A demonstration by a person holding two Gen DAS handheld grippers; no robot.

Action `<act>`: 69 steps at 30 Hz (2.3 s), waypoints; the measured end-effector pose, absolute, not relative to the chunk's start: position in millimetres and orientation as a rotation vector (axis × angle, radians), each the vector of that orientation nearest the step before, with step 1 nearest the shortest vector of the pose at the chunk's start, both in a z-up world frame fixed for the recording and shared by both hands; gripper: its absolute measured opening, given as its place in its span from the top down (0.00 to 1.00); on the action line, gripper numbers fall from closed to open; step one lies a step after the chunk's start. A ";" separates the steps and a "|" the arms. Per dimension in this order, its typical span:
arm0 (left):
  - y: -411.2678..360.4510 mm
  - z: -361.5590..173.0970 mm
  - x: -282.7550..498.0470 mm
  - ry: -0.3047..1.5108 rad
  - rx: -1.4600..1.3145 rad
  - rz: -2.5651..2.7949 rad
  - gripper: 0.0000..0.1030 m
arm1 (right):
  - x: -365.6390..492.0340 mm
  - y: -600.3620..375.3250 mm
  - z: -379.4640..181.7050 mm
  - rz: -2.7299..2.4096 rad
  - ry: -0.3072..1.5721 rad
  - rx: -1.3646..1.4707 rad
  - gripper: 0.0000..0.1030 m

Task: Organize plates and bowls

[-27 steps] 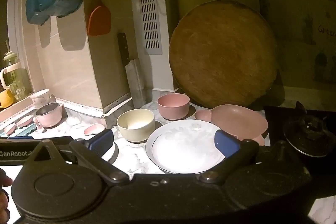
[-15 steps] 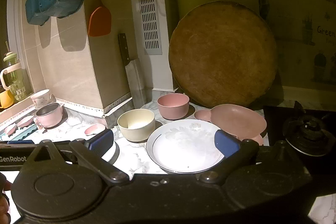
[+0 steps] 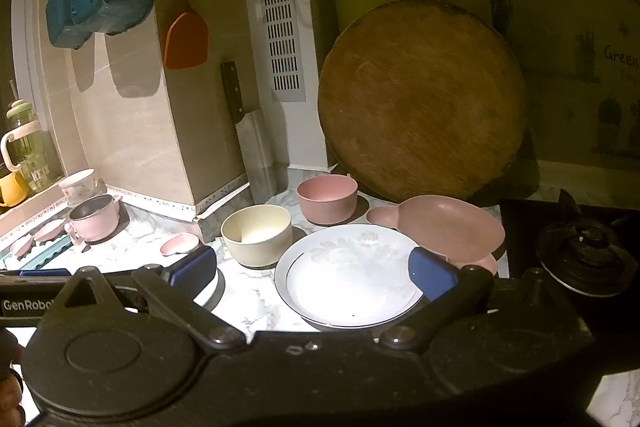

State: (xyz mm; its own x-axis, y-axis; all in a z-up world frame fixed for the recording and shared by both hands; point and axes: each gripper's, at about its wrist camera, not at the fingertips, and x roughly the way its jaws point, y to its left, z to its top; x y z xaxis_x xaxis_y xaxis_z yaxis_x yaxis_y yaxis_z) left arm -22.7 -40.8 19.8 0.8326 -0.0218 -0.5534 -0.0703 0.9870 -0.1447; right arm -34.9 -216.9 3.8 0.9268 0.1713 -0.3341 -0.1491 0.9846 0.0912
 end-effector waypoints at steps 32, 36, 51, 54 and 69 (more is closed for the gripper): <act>-68.5 -8.4 50.5 0.648 -0.157 0.011 0.00 | 19.7 -254.3 -12.1 0.111 0.389 0.081 0.01; -76.8 -25.8 75.3 0.683 -0.143 0.009 0.00 | 49.9 -270.2 -26.8 0.076 0.465 0.078 0.05; -92.2 -74.9 158.7 0.806 -0.163 0.076 0.01 | 142.2 -298.4 -86.5 0.054 0.791 0.143 0.25; -96.2 -78.1 167.4 0.818 -0.151 0.070 0.01 | 156.1 -299.5 -93.7 0.060 0.848 0.164 0.27; -89.1 -95.8 194.0 0.940 -0.248 0.057 0.34 | 183.3 -309.0 -95.4 0.136 0.920 0.284 0.57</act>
State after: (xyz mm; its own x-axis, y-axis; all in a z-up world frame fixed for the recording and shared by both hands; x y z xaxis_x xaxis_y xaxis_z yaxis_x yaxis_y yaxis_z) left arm 194.0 -89.1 -95.8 0.5906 -0.0593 -0.8048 -0.1560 0.9701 -0.1859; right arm 183.3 -309.0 -95.4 0.6004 0.2363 -0.7640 0.0052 0.9542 0.2992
